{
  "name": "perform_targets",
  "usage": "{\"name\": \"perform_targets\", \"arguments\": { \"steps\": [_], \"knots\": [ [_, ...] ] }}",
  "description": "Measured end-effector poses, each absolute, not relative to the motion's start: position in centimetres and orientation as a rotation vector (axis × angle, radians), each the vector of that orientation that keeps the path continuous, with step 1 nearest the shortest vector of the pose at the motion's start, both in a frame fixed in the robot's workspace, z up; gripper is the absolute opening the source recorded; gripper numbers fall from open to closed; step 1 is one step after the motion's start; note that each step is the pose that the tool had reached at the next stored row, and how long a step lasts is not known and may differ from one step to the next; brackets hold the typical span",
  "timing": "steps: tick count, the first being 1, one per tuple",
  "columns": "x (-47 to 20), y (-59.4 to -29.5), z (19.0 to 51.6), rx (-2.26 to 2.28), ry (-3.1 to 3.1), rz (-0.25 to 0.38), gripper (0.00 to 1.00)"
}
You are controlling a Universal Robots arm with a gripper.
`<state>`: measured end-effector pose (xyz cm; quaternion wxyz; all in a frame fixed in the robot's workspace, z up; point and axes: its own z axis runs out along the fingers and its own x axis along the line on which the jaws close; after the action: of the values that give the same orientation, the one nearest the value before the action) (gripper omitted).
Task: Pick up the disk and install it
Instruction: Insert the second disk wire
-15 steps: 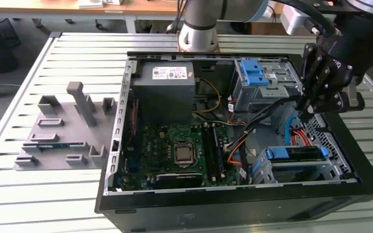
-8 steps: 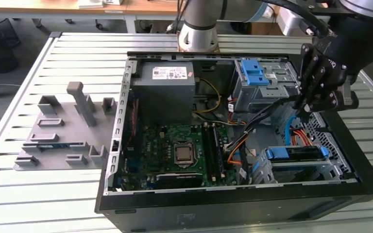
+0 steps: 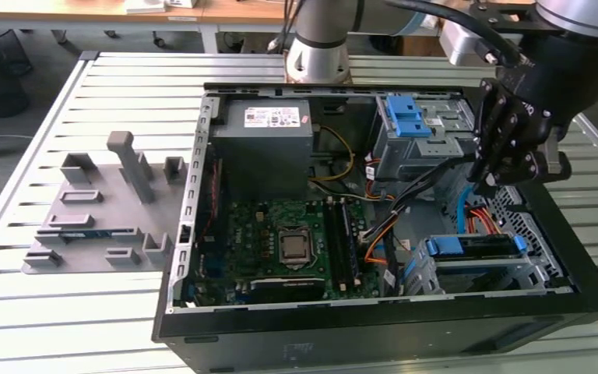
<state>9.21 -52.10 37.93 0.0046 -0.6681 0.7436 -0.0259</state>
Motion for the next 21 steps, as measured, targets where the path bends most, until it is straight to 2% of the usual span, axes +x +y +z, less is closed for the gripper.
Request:
{"name": "perform_targets", "arguments": {
  "steps": [6,7,8,21],
  "knots": [
    [9.20,-51.97,37.50,-2.105,2.342,-0.114,0.25],
    [9.21,-51.95,37.45,-2.105,2.342,-0.114,0.24],
    [9.21,-51.94,37.41,-2.105,2.342,-0.115,0.17],
    [9.21,-51.93,36.98,-2.094,2.331,-0.088,0.16]
  ]
}}
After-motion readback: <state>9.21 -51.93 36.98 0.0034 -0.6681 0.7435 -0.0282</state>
